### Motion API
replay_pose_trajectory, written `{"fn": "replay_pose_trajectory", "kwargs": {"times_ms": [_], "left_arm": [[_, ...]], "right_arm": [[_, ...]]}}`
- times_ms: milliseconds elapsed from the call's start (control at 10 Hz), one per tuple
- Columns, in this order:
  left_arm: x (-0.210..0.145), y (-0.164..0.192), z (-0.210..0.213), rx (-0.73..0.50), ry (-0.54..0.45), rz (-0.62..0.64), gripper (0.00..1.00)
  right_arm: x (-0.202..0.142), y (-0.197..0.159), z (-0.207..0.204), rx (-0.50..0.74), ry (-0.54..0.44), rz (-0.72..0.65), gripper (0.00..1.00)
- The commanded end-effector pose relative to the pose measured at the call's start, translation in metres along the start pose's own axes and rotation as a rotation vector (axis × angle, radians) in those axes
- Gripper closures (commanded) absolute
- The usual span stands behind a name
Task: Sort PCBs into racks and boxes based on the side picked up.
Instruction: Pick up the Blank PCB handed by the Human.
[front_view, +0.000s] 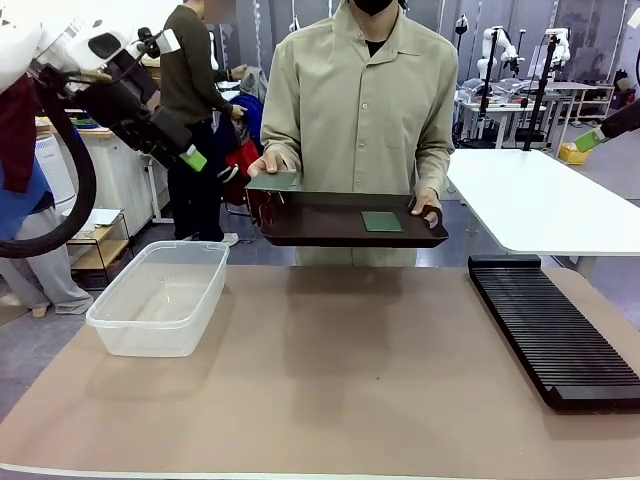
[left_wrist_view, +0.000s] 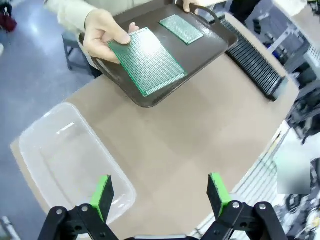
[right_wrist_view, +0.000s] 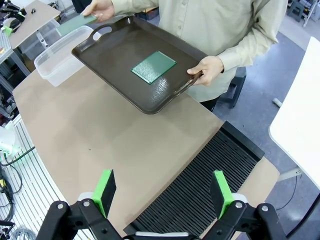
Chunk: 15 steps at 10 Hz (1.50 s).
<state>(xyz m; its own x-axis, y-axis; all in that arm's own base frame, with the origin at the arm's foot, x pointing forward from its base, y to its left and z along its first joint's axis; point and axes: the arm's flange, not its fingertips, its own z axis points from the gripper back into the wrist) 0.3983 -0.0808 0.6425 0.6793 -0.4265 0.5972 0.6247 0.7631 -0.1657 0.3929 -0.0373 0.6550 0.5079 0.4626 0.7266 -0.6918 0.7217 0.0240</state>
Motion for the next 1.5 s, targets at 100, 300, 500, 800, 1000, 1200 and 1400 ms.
{"fn": "replay_pose_trajectory", "kwargs": {"times_ms": [100,300,500,800,1000,1200,1400], "left_arm": [[0.011,0.025,-0.003,-0.248,0.009,0.326,0.0],[0.012,0.051,-0.029,-0.326,0.043,0.437,0.0],[0.01,0.065,-0.041,-0.319,0.054,0.459,0.0],[0.003,0.054,-0.035,-0.325,0.042,0.423,0.0],[0.007,0.056,-0.04,-0.305,0.049,0.434,0.0],[0.021,0.069,-0.048,-0.384,0.016,0.597,0.0],[0.029,0.089,-0.063,-0.434,0.0,0.697,0.0]], "right_arm": [[-0.001,0.0,-0.001,0.01,0.003,0.003,0.0],[-0.001,0.0,-0.001,0.01,0.003,0.003,0.0],[-0.001,0.0,-0.001,0.01,0.003,0.003,0.0],[-0.001,0.0,-0.001,0.01,0.003,0.003,0.0],[-0.001,0.0,-0.001,0.01,0.003,0.003,0.0],[-0.001,0.0,-0.001,0.01,0.003,0.003,0.0],[-0.001,0.0,-0.001,0.01,0.003,0.003,0.0]]}}
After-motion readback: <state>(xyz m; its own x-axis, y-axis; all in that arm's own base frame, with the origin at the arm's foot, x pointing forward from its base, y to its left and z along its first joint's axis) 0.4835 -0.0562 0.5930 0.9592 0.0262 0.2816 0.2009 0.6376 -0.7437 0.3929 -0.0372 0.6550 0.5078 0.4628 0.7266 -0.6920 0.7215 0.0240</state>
